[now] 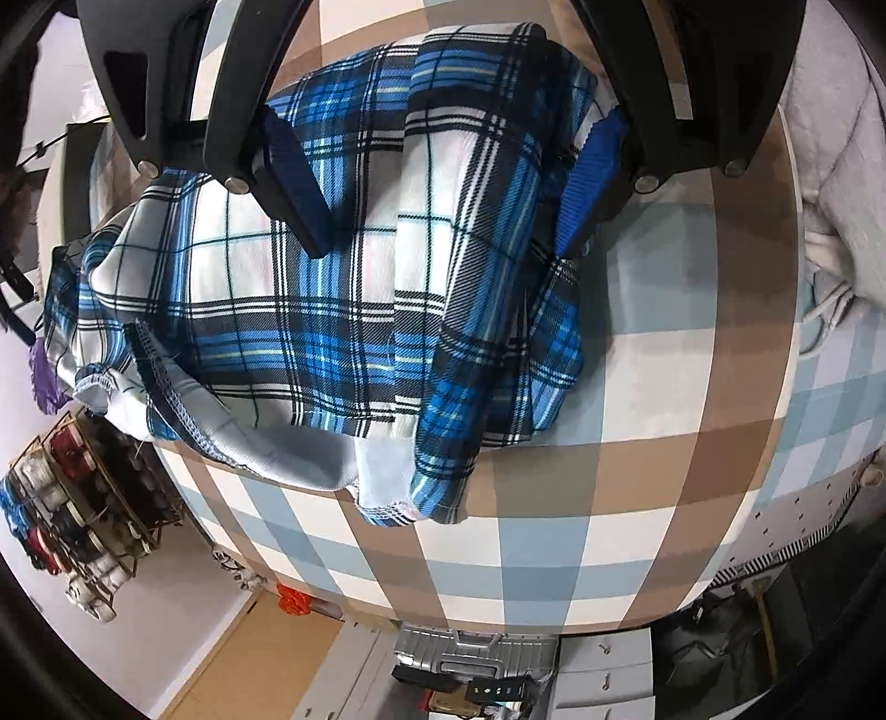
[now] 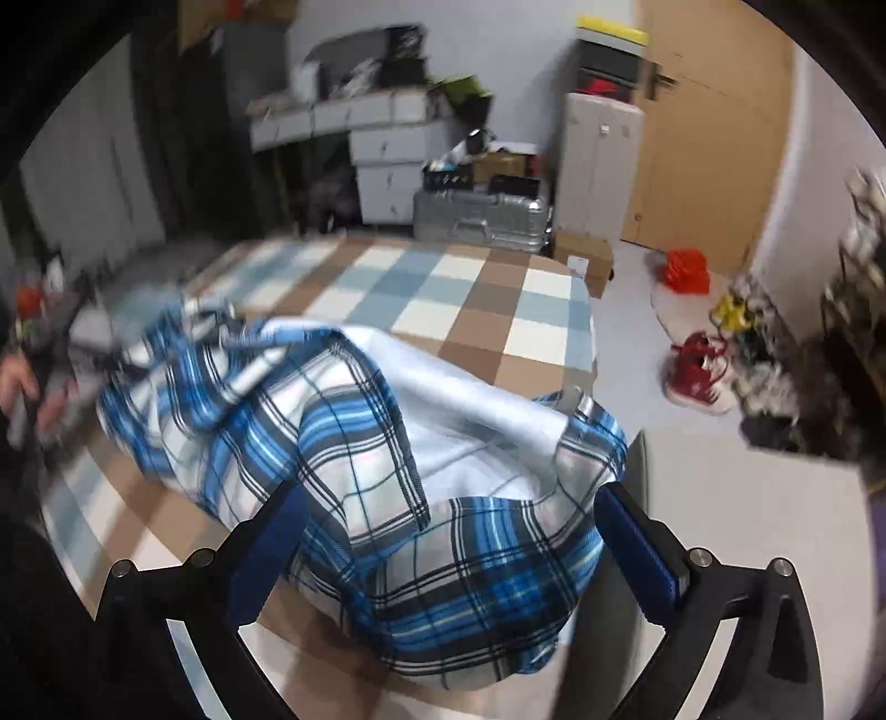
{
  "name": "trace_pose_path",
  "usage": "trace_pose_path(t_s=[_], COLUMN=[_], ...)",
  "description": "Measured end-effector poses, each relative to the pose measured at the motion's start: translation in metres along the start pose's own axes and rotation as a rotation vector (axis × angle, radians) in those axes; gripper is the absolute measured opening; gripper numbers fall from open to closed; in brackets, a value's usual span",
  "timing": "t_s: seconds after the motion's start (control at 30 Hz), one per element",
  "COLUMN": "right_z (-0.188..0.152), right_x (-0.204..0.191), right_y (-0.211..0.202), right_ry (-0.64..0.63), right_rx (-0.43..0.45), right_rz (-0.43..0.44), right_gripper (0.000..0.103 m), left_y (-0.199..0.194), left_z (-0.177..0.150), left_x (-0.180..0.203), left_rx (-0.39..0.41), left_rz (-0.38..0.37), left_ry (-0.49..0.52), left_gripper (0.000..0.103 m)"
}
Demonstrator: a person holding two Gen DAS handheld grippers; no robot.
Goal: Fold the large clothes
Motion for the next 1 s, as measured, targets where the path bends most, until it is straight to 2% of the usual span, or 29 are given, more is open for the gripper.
trace_pose_path(t_s=[0.1,0.17,0.23,0.27,0.3,0.33,0.4,0.47,0.63,0.73,0.87,0.9,0.93,1.0], right_z=[0.003,0.002,-0.005,-0.009,-0.013,-0.015,-0.011,-0.002,0.035,0.059,0.079,0.081,0.079,0.063], right_x=[-0.006,-0.009,-0.004,-0.002,0.001,0.003,0.005,0.006,0.020,0.026,0.040,0.048,0.058,0.070], right_y=[0.020,0.039,0.057,0.067,0.076,0.081,0.080,0.071,0.049,0.042,0.057,0.062,0.074,0.098], right_ry=[0.014,0.048,0.078,0.103,0.135,0.160,0.191,0.210,0.359,0.388,0.395,0.389,0.386,0.444], right_rx=[-0.073,-0.135,-0.191,-0.228,-0.261,-0.279,-0.261,-0.229,-0.127,-0.069,-0.023,-0.009,-0.023,-0.105], right_rz=[0.091,0.169,0.169,0.179,0.184,0.184,0.189,0.206,0.284,0.278,0.141,0.059,-0.031,-0.073], right_gripper=[0.103,0.094,0.072,0.066,0.049,0.024,0.003,0.002,0.002,0.002,0.002,0.002,0.002,0.003], left_y=[0.001,0.003,0.005,0.007,0.009,0.009,0.010,0.012,0.012,0.009,0.008,0.008,0.009,0.009], left_z=[0.000,0.000,-0.001,-0.001,0.000,0.000,-0.001,-0.002,-0.003,-0.004,-0.005,-0.005,-0.005,-0.004], left_x=[0.006,0.006,0.004,0.004,0.003,0.003,0.001,-0.001,-0.003,-0.001,0.001,0.001,0.001,0.001], left_rx=[0.005,0.005,0.005,0.003,0.002,0.004,0.008,0.009,0.011,0.010,0.008,0.008,0.007,0.007], left_rz=[0.008,0.011,0.022,0.025,0.031,0.036,0.043,0.045,0.033,0.042,0.048,0.051,0.054,0.065], left_ry=[0.007,0.009,0.012,0.016,0.022,0.027,0.035,0.040,0.032,0.047,0.053,0.053,0.053,0.055], left_gripper=[0.077,0.077,0.077,0.077,0.077,0.077,0.077,0.077,0.077,0.077,0.077,0.077,0.077,0.077])
Point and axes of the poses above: each gripper's, at about its wrist camera, not at the fingertips, and y roughly the way its jaws point, x to its right, z to its top, the point moved 8 cm from there along y, roughly the way its jaws point, and after that the axes turned 2 degrees about x, right-handed, at the moved point
